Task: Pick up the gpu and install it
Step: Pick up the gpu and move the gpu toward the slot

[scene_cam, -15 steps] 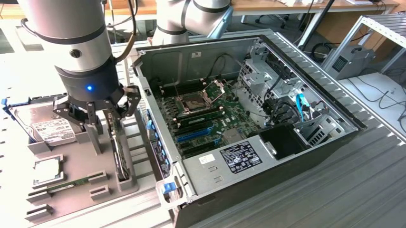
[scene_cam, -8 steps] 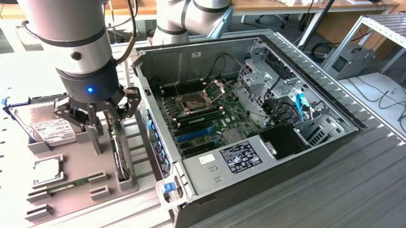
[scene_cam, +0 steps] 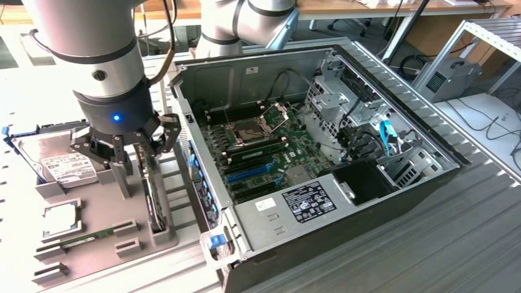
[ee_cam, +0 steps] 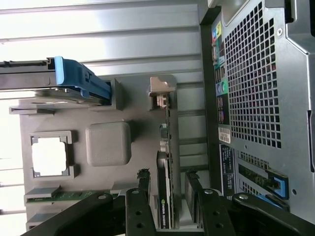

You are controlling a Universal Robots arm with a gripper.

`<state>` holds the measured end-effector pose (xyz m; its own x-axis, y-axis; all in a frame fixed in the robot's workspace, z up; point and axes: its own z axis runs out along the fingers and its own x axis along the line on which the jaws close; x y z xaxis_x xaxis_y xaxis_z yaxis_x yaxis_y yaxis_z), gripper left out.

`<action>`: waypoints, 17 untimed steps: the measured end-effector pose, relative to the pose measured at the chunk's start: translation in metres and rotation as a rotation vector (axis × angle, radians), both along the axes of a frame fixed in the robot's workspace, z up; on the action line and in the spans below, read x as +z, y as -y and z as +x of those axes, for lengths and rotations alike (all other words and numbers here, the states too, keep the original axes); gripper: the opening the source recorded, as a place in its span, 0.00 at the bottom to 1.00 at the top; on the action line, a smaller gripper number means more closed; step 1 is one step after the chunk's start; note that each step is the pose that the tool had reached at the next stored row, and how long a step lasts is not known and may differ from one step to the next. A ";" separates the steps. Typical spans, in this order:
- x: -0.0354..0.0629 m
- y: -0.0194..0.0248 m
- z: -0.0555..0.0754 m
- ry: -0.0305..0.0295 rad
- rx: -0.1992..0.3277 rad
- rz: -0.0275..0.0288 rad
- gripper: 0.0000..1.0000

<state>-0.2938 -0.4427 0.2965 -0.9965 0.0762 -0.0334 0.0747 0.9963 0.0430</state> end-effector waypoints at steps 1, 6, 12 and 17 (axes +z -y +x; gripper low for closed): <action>-0.0004 0.0000 0.000 0.0000 0.000 0.0000 0.42; -0.0027 0.0000 0.000 0.0001 0.000 -0.0001 0.42; -0.0053 0.0000 0.000 0.0001 0.000 -0.0002 0.42; -0.0077 0.0000 0.000 0.0000 0.000 -0.0004 0.42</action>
